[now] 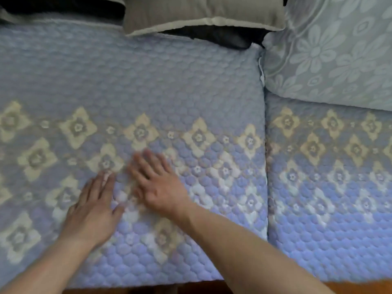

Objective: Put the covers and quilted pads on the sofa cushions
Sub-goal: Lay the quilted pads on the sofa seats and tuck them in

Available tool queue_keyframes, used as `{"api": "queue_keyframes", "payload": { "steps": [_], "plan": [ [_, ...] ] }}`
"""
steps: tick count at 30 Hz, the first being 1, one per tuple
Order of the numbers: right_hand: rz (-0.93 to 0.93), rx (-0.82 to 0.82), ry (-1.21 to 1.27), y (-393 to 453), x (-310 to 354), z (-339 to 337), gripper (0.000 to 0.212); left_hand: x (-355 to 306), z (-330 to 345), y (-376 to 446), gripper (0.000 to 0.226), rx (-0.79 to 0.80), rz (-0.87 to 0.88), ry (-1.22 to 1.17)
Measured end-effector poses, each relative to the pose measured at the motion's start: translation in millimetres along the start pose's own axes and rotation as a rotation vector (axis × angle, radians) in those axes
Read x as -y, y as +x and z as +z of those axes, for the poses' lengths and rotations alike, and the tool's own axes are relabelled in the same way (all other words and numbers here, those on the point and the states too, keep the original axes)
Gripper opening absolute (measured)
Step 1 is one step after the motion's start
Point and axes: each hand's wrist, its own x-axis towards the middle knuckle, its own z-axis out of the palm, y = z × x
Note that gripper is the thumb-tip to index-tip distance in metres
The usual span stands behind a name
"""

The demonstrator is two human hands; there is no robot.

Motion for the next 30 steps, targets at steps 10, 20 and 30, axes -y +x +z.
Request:
{"api": "queue_keyframes", "payload": {
  "steps": [10, 20, 30],
  "plan": [
    [1.021, -0.15, -0.006, -75.5, -130.9, -50.0, 0.065, -39.6, -1.6, -4.8, 0.083, 0.037, -0.195, 0.093],
    [1.018, 0.124, 0.362, -269.6, -88.2, -14.6, 0.069, -65.1, 40.0, -39.3, 0.094, 0.098, 0.167, 0.49],
    [1.266, 0.068, 0.807, -270.0, -77.1, -20.3, 0.062, -103.7, 18.7, -18.1, 0.082, 0.306, 0.082, 0.452]
  ]
}}
